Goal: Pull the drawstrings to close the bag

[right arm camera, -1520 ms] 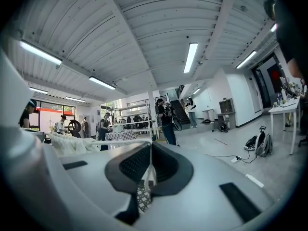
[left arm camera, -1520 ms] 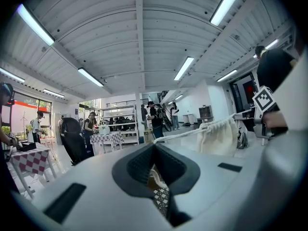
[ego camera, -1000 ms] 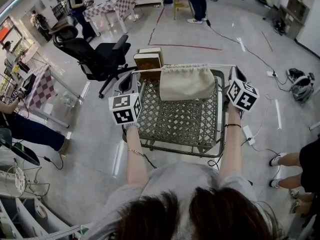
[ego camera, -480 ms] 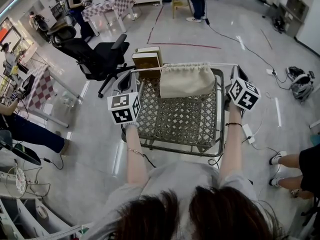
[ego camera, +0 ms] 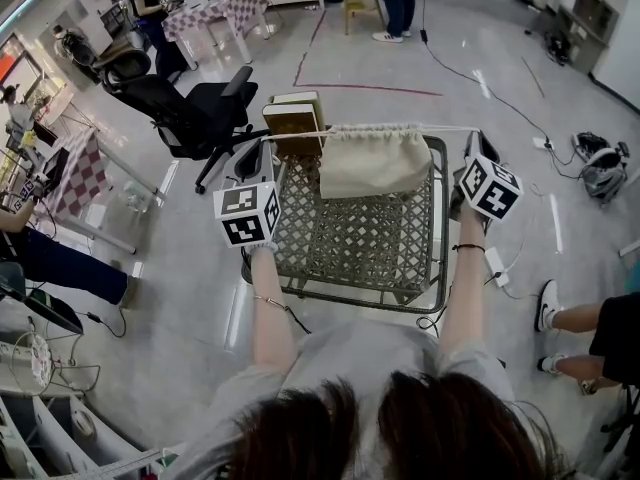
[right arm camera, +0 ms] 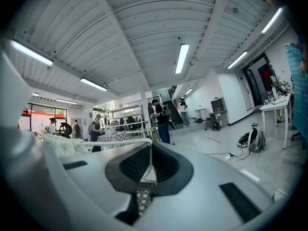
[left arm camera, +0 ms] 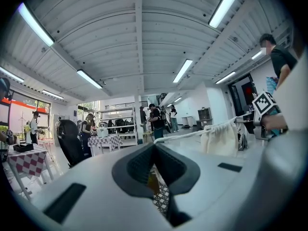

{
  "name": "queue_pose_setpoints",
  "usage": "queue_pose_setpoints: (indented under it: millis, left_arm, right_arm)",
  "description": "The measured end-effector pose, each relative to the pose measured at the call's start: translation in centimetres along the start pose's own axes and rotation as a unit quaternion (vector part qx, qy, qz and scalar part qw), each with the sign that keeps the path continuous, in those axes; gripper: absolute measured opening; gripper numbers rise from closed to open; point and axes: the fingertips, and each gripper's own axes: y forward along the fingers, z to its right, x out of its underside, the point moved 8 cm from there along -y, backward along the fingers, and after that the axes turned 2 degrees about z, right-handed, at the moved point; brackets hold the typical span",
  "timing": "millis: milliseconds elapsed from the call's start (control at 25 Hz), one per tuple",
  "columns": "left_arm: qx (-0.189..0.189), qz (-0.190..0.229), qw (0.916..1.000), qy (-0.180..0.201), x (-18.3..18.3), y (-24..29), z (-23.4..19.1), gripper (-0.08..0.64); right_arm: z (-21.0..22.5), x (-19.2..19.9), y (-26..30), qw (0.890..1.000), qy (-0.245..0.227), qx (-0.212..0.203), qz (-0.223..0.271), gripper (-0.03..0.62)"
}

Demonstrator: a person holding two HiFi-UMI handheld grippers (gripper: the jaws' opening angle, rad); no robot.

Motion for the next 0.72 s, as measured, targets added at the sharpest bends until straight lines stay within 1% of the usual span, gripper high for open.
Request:
queue_pose_setpoints:
  millis: [200,400,720]
  left_arm:
    - [-0.001,0.002,1.0000,0.002,0.0,0.0,0.1,0.026]
    - [0.000,0.004,1.0000,0.003,-0.5,0.1,0.2,0.026]
    - [-0.001,0.005,1.0000,0.003,-0.5,0.2,-0.1,0.025]
  right_arm:
    - [0.6,0.4,0.3,1.000,0.006,-0.002,0.000,0.025]
    - [1.1,-0.2,0.0,1.000,0.000,0.015,0.000,0.025]
    - [1.4,0.0,0.3,1.000,0.006,0.017,0.001,0.025]
